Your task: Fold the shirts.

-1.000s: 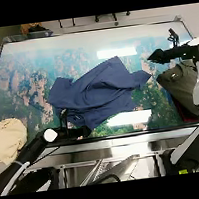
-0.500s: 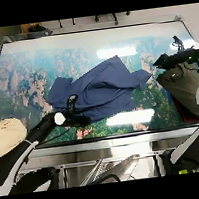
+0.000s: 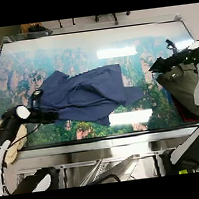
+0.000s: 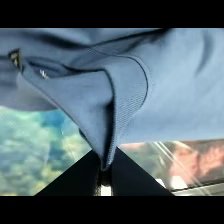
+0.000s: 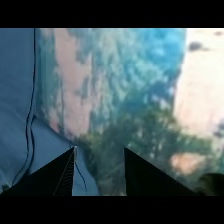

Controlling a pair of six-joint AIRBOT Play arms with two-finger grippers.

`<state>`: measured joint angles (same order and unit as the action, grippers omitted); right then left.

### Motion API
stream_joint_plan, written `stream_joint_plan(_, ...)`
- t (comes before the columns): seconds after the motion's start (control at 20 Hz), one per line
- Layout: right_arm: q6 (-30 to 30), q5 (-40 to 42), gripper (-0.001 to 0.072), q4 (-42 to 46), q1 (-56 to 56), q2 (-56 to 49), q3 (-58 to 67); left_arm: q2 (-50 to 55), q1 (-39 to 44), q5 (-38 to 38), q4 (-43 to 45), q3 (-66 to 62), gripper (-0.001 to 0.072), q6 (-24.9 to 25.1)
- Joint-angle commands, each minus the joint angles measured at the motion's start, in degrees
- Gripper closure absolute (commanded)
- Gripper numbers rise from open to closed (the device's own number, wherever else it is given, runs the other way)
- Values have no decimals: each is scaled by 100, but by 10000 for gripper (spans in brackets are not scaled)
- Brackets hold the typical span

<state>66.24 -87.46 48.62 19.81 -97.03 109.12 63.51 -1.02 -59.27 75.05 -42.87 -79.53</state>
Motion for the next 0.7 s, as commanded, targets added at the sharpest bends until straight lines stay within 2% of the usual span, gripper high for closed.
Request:
stream_joint_plan(0.0, 0, -240, 365, 573, -367, 323, -769, 142, -702, -70, -409, -13, 691, 625)
stream_joint_plan(0.1, -17, -229, 331, 798, -518, 481, -1401, 289, -758, -48, -431, -17, 690, 667)
stream_joint_plan(0.3, -63, 48, 332, 789, -789, 511, -2380, 387, -758, -13, -431, -28, 691, 667)
stream_joint_plan(0.55, -140, 55, 351, 717, -1158, 538, -2653, 376, -758, -46, -468, -46, 691, 667)
stream_joint_plan(0.65, -197, 17, 595, 479, -1268, 629, -2651, 376, -758, -98, -476, -48, 691, 664)
